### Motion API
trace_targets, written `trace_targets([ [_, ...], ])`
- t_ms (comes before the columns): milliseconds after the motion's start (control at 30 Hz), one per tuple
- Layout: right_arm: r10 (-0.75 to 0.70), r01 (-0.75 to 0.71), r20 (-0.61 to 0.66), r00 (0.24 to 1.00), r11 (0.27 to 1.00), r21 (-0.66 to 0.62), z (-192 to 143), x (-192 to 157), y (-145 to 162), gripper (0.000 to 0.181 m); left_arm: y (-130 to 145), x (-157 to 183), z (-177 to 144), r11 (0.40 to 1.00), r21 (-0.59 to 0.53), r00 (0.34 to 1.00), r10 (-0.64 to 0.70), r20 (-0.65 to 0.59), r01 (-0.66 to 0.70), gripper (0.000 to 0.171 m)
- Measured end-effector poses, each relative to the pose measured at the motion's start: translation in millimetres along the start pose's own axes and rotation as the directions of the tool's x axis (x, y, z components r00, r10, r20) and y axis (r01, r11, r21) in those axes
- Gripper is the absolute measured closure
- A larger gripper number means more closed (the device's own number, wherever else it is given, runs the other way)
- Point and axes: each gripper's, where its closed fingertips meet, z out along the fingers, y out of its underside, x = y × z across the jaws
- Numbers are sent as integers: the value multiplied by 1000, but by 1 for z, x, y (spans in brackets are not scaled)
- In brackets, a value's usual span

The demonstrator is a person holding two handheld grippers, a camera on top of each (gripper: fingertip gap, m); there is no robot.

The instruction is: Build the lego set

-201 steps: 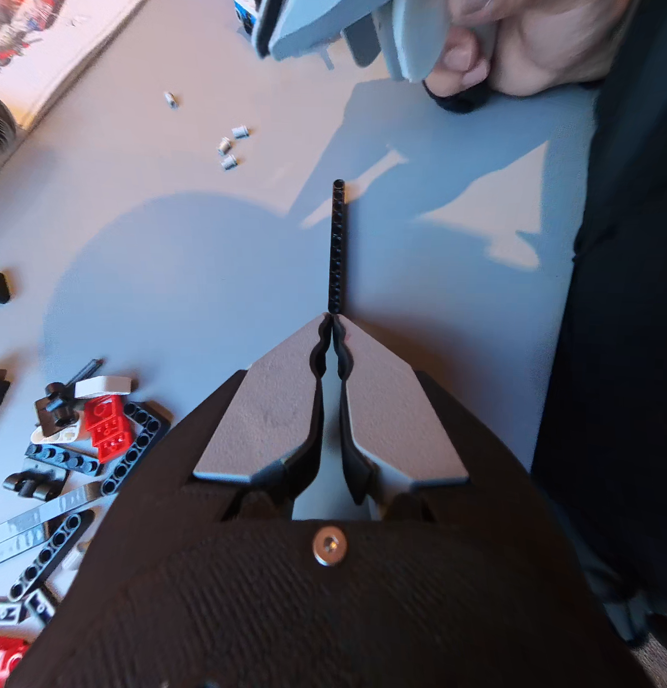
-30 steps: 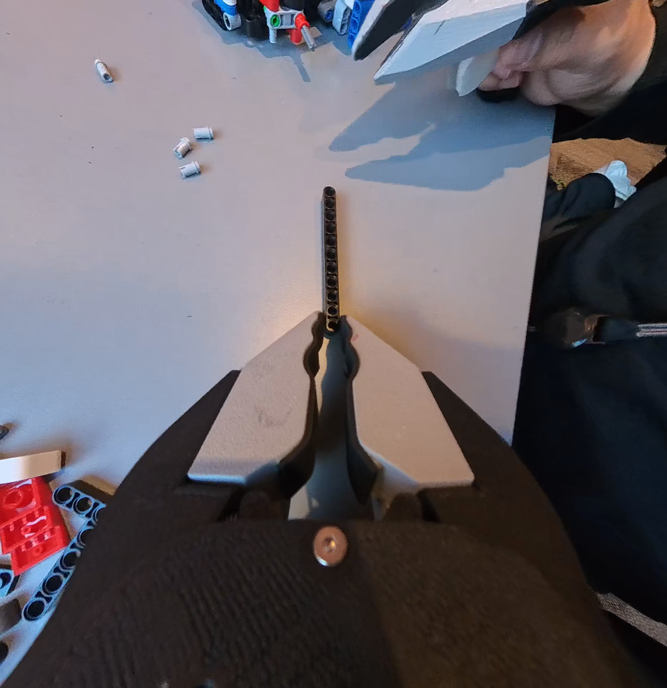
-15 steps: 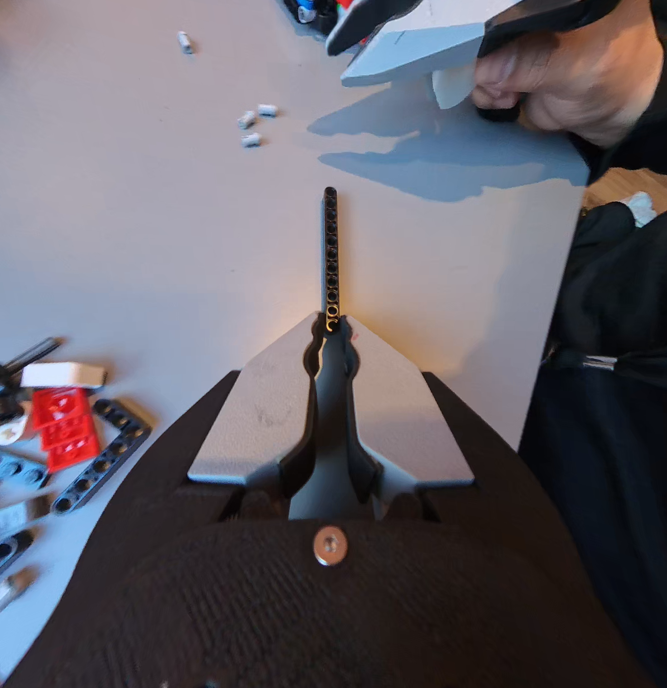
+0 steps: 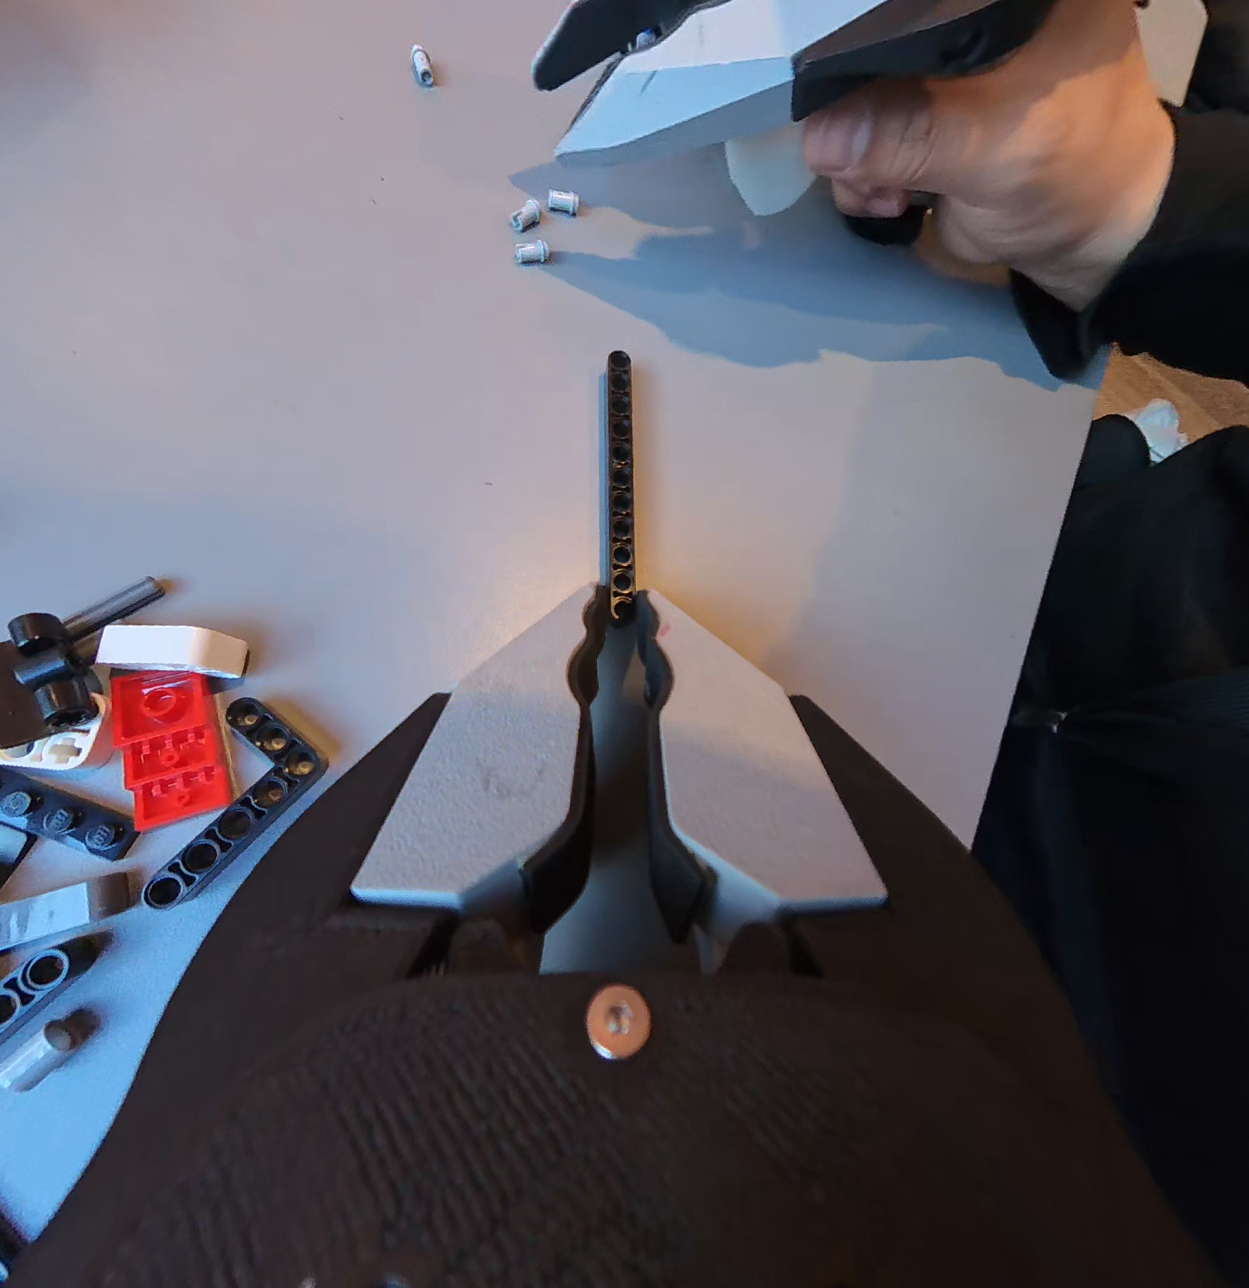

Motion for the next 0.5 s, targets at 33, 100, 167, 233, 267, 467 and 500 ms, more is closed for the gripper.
trace_targets([
  [33,3,-3,3,1000,1000,-9,2,0,1,156,0,0,0,1000,0,1000,1,1,-1,167],
  [100,2,-2,16,1000,1000,-24,4,-1,2,155,0,0,0,1000,0,1000,5,4,-5,166],
  [167,-1,2,27,1000,999,-33,6,-3,2,155,0,0,0,1000,0,1000,0,0,0,166],
  [233,-2,5,44,999,999,-50,8,-5,4,157,0,0,0,1000,0,1000,-3,-3,3,166],
  [267,-1,4,52,999,998,-62,9,-5,5,157,0,0,0,1000,0,1000,-4,-4,4,166],
  [467,6,4,82,997,992,-126,15,-9,13,163,0,0,0,1000,0,1000,-2,-2,2,167],
  [500,5,6,84,996,991,-131,15,-9,14,164,0,0,0,1000,0,1000,-2,-2,2,167],
])
